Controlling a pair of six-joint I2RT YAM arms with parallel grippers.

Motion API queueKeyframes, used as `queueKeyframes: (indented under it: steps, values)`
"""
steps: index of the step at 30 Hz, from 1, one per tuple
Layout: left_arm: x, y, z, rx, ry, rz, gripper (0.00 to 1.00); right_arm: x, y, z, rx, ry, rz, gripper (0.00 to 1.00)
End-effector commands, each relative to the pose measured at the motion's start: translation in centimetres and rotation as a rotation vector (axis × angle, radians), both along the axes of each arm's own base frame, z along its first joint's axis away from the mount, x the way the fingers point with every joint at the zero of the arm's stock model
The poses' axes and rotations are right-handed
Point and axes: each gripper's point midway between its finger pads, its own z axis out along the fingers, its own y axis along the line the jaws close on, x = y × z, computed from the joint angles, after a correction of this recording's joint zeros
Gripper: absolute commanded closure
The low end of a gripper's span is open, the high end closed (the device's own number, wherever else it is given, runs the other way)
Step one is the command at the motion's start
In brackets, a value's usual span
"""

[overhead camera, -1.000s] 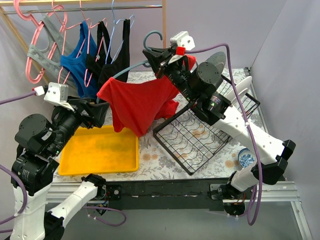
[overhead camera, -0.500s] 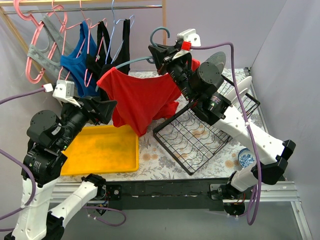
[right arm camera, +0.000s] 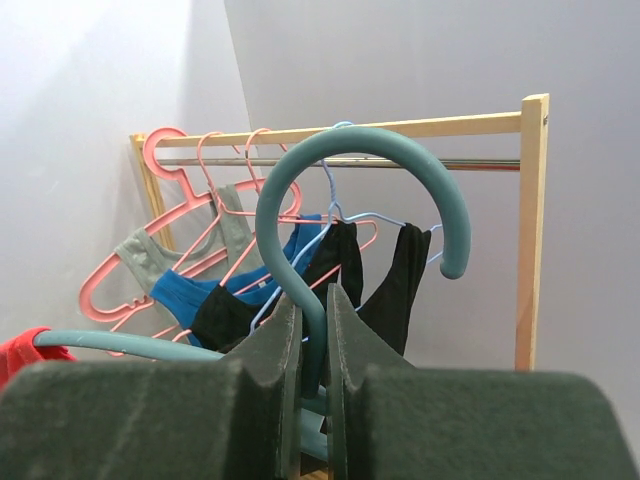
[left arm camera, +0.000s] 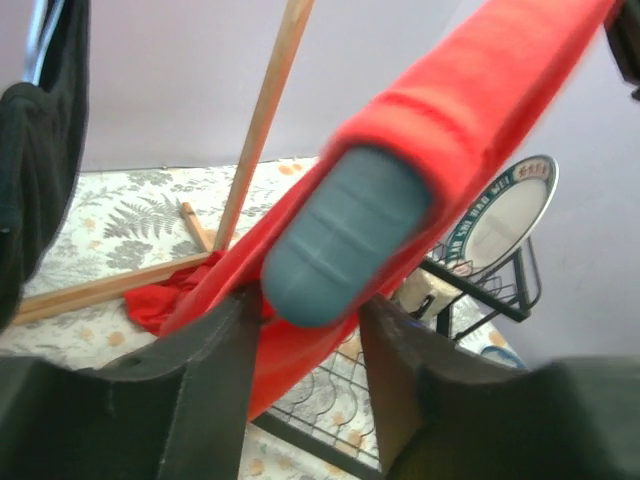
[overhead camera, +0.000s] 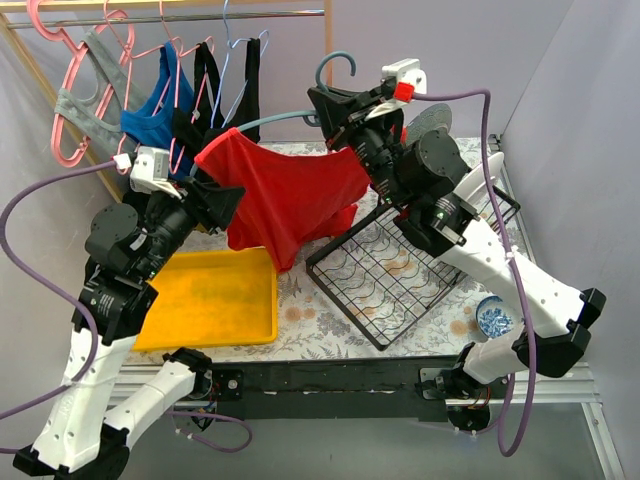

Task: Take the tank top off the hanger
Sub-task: Pick up the hanger from the clothesline, then remove the tank top from the hanger.

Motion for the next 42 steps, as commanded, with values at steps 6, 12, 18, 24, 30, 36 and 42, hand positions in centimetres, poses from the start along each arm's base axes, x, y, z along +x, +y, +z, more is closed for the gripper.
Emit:
queueKeyframes:
  steps: [6, 12, 18, 24, 30, 36, 42]
  values:
    - [-1.1, 0.1, 1.8, -0.065, -0.026, -0.012, 1.00, -2.0, -3.8, 3.1, 0.147, -0.065, -0.021, 0.99]
    - [-1.6, 1.1, 1.8, -0.077, 0.036, 0.037, 1.00, -1.2, -5.5, 2.3, 0.093, -0.055, -0.128, 0.99]
    - [-1.8, 2.5, 2.5, -0.082, 0.059, 0.105, 1.00, -1.0, -7.0, 0.9, 0.004, -0.078, -0.207, 0.99]
    - [-0.8, 5.6, 3.0, -0.068, 0.073, 0.289, 1.00, -4.3, -8.2, 3.3, 0.031, -0.135, -0.076, 0.99]
    - [-0.5, 7.7, 2.7, -0.047, 0.077, 0.407, 1.00, -2.7, -11.1, 3.4, 0.037, -0.113, -0.258, 0.99]
    - [-0.7, 10.1, 3.6, -0.045, 0.060, 0.525, 1.00, -4.1, -11.8, 5.9, 0.133, -0.162, -0.210, 0.99]
    - [-1.2, 10.3, 4.8, -0.074, -0.011, 0.521, 1.00, -7.9, -11.4, 9.8, 0.315, -0.224, 0.022, 0.99]
